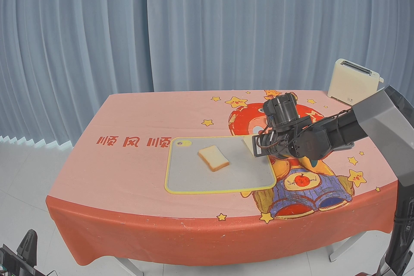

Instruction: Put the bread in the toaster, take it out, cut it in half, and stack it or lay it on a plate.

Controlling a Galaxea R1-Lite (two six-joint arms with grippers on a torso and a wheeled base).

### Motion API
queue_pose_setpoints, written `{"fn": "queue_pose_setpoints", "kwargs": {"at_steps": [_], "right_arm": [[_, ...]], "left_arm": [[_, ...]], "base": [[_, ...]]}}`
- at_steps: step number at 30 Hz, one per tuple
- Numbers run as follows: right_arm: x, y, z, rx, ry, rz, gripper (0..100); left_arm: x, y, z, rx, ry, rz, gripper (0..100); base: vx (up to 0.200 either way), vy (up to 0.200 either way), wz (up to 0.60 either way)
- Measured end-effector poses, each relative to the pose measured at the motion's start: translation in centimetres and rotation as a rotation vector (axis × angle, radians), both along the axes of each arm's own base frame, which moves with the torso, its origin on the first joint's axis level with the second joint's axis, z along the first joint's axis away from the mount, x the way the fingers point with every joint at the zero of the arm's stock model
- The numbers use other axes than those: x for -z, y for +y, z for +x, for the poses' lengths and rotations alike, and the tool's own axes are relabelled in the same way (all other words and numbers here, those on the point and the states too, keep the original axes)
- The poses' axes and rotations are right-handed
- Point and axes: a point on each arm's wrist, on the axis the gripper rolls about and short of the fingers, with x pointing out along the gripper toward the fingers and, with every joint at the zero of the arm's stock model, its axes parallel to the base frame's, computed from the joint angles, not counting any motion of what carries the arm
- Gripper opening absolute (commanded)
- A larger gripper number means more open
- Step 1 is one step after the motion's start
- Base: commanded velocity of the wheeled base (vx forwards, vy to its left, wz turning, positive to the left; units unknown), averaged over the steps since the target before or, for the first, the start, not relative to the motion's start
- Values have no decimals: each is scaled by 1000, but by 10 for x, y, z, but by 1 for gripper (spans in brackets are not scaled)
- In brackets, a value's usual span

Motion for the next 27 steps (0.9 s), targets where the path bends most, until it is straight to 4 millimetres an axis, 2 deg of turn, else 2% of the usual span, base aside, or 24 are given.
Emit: {"fn": "queue_pose_setpoints", "kwargs": {"at_steps": [13,27], "right_arm": [[-6,1,-4,21,-22,-18,0],[-41,-1,-13,17,-91,31,0]], "left_arm": [[0,0,0,0,0,-1,0],[0,0,0,-1,0,-1,0]], "base": [[0,0,0],[0,0,0]]}}
